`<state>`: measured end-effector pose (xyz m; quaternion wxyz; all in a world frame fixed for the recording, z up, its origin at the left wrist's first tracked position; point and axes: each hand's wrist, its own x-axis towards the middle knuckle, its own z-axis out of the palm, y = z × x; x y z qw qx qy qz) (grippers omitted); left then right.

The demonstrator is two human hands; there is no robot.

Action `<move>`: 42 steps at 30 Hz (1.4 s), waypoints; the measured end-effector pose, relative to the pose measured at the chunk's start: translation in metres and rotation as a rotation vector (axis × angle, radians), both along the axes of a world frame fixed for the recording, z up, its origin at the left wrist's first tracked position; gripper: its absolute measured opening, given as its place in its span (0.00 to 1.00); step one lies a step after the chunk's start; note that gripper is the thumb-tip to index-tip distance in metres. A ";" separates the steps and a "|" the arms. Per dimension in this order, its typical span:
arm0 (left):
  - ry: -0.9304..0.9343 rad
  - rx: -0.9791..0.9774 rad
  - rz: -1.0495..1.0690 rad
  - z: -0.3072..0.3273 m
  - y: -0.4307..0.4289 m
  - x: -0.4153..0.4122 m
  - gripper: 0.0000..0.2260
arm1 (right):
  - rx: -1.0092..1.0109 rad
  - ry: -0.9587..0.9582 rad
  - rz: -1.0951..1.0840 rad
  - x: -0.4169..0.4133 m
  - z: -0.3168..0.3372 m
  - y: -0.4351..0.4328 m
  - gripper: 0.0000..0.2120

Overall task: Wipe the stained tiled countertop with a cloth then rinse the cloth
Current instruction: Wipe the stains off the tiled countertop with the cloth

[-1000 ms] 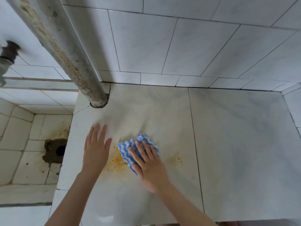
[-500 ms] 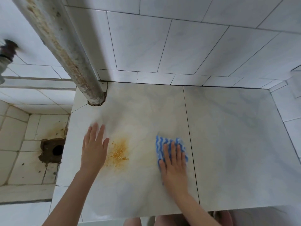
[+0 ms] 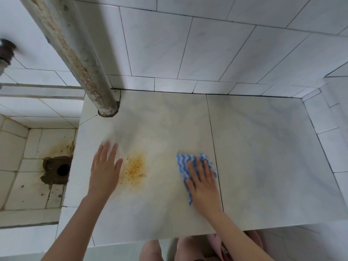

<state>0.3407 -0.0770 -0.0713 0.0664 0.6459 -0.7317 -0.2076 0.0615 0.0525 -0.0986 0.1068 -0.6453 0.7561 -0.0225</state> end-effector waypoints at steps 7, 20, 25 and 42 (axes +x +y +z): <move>-0.002 0.030 -0.017 0.005 0.015 0.006 0.24 | 0.000 0.077 -0.288 0.017 0.005 0.044 0.27; 0.010 0.027 -0.020 0.005 0.039 0.021 0.23 | 0.039 -0.039 0.150 0.132 0.013 0.068 0.24; 0.006 0.038 -0.023 0.008 0.039 0.020 0.23 | 0.038 0.029 -0.121 0.054 0.009 0.081 0.26; 0.045 0.003 0.011 0.003 0.058 0.053 0.22 | 0.069 -0.073 0.030 0.193 0.017 0.053 0.25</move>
